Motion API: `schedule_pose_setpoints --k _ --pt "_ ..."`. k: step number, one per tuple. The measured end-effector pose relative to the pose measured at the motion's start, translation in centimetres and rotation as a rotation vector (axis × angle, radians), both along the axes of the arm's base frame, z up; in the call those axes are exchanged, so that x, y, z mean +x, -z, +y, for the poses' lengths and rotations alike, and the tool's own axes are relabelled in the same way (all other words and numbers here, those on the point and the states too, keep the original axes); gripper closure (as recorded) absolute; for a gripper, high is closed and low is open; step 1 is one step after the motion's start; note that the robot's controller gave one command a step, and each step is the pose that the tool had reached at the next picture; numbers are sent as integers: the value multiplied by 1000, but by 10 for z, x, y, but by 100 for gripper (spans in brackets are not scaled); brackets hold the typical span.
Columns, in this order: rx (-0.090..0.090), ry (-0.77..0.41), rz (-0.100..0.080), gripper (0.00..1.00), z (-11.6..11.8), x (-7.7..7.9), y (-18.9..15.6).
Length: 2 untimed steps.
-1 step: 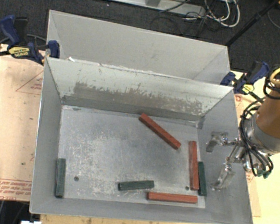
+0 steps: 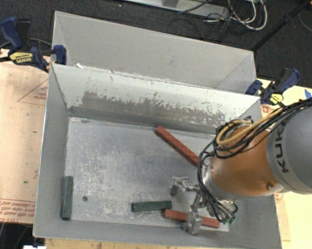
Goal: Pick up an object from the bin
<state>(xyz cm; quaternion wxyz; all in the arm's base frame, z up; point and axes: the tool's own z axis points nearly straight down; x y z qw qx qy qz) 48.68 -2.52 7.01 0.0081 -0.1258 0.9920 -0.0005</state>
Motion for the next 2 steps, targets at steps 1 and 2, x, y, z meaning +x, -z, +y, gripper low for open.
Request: schedule_pose_setpoints --k 1,2 --pt "0 -125 12 0 29 -1 -30" --pt "1 -177 13 0 76 10 -33"
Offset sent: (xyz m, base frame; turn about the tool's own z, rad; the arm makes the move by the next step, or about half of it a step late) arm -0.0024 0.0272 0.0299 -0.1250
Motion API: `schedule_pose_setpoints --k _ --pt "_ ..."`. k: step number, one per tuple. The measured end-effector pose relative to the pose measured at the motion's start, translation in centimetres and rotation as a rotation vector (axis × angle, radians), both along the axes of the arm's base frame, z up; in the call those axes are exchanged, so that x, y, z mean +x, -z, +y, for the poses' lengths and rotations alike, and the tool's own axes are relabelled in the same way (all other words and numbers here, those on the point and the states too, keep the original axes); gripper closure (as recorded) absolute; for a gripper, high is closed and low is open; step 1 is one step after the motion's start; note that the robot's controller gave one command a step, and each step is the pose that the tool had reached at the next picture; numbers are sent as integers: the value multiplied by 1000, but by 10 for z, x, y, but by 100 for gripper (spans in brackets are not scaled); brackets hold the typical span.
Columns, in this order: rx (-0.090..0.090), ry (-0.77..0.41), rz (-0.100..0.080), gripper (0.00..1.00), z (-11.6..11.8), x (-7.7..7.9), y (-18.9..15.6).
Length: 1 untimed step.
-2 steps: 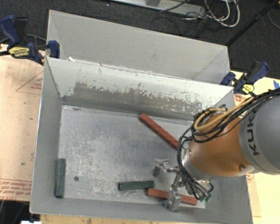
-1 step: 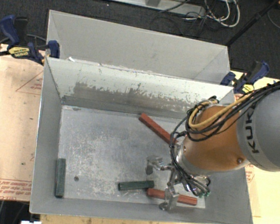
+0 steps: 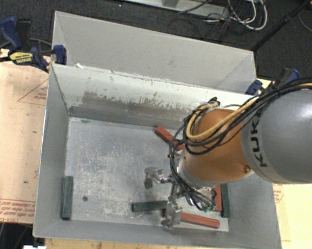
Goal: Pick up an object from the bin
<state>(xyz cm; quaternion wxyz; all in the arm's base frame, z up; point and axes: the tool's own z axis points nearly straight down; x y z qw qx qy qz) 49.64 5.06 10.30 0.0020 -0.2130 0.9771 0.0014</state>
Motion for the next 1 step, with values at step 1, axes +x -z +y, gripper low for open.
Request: schedule_pose_setpoints --k 1 --pt "-1 58 -10 0 0 -5 32"
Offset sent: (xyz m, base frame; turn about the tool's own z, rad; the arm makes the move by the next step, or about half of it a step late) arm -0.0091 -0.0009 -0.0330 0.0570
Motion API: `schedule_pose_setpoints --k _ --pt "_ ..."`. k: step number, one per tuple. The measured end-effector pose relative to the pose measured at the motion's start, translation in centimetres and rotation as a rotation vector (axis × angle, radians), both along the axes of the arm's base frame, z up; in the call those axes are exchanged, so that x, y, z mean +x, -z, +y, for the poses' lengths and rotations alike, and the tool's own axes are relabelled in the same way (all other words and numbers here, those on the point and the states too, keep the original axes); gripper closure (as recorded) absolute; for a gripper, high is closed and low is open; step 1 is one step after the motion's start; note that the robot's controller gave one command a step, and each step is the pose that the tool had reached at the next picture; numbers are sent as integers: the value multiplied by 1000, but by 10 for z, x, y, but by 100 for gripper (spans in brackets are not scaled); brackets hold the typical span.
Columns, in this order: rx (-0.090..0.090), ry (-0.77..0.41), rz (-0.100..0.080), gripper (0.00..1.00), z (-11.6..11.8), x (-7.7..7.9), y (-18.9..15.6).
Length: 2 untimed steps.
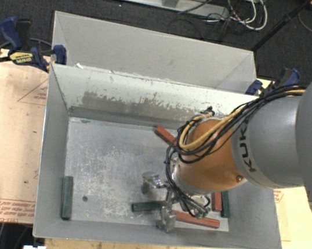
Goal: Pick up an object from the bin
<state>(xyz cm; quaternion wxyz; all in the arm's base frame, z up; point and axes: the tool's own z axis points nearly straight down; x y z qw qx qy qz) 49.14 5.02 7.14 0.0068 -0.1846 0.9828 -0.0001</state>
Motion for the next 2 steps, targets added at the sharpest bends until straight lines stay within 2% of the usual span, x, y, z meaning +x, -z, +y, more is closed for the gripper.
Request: schedule_pose_setpoints --k 1,2 --pt "0 -1 2 0 1 3 -1" --pt "-1 -1 12 100 1 1 0"
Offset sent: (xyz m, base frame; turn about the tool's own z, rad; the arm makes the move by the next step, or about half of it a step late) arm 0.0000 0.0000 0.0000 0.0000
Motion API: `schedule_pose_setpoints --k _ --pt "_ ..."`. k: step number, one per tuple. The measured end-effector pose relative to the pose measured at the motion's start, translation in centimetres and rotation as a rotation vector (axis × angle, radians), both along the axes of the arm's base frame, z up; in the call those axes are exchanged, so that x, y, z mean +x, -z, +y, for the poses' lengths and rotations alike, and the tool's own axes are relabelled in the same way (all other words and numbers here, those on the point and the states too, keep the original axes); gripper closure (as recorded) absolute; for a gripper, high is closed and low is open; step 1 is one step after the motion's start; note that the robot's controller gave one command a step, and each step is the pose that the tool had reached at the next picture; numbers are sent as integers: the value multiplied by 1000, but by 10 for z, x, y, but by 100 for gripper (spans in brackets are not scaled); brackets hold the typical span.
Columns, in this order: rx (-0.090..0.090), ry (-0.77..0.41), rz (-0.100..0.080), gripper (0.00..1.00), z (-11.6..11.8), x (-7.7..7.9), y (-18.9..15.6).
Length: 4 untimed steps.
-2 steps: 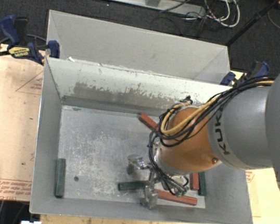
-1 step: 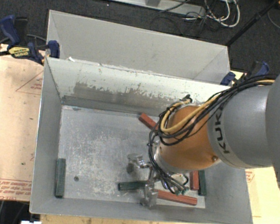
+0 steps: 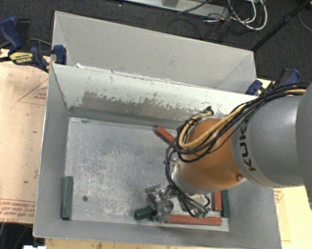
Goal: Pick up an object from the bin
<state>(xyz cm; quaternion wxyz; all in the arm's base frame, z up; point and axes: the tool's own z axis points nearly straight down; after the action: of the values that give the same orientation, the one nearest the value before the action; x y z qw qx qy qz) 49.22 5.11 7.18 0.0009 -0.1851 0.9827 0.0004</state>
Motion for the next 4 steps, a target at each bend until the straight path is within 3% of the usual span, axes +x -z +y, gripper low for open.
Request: schedule_pose_setpoints --k 2,4 --pt "0 -2 -1 100 2 1 -26" --pt "1 -3 -5 100 4 4 -104"
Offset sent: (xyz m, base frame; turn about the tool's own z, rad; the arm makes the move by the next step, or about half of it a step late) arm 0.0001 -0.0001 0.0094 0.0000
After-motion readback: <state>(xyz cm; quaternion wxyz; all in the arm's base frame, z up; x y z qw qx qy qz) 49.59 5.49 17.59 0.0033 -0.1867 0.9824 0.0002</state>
